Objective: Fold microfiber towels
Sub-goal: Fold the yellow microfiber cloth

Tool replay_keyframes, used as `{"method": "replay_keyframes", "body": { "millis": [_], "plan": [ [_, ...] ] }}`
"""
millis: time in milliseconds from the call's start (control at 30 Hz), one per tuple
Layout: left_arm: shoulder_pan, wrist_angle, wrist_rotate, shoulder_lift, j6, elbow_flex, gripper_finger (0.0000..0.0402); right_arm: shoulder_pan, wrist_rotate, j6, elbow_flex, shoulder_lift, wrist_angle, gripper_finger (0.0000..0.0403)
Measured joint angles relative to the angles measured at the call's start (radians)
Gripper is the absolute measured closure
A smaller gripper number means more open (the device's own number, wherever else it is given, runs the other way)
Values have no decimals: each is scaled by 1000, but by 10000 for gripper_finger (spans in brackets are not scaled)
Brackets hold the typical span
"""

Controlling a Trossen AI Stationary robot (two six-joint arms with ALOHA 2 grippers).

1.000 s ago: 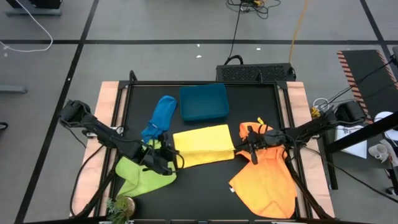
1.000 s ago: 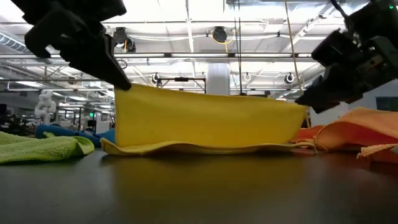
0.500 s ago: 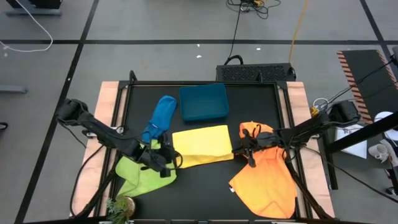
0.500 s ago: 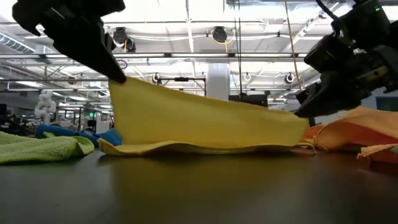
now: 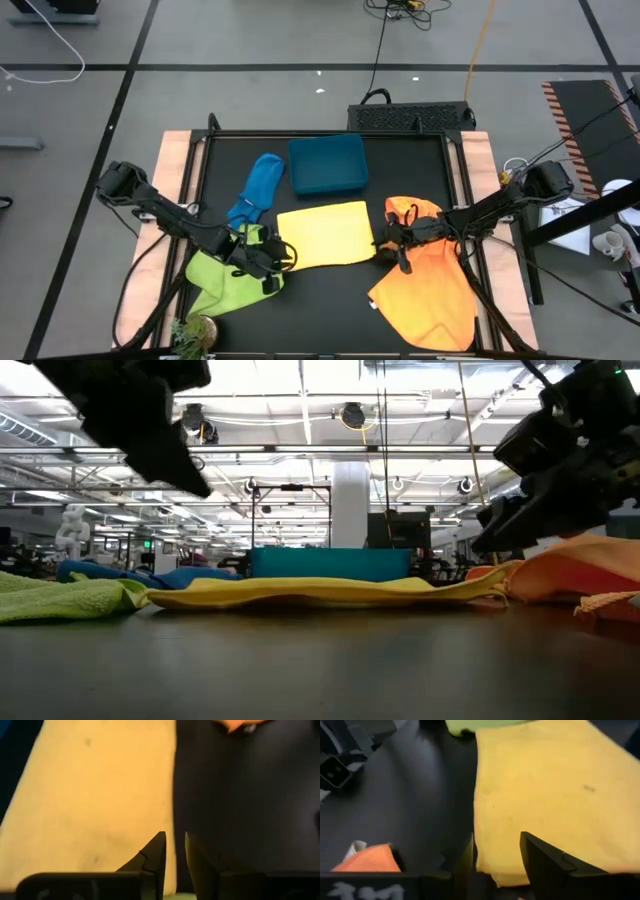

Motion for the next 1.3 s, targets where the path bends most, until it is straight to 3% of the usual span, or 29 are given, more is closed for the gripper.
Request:
{"method": "replay_keyframes", "body": {
  "millis": [100,267,533,733,900,1033,1300],
  "plan": [
    [3,61,-9,-1,61,0,325,-11,43,-5,0,-39,-1,233],
    [27,105,-117,10,122,0,325,-67,242,9,0,-69,2,232],
    [103,171,-140,11,162,0,325,-274,207,113,0,-33,7,231],
    [136,285,-128,74,215,0,325,-413,50,179,0,22,34,231],
    [131,473,-108,153,308,0,325,-448,-29,182,14,82,81,231],
    [138,650,-107,217,397,0,325,-461,-29,170,61,149,42,231],
    [139,787,-96,276,389,0,325,-469,-23,156,120,231,11,231]
  ]
}}
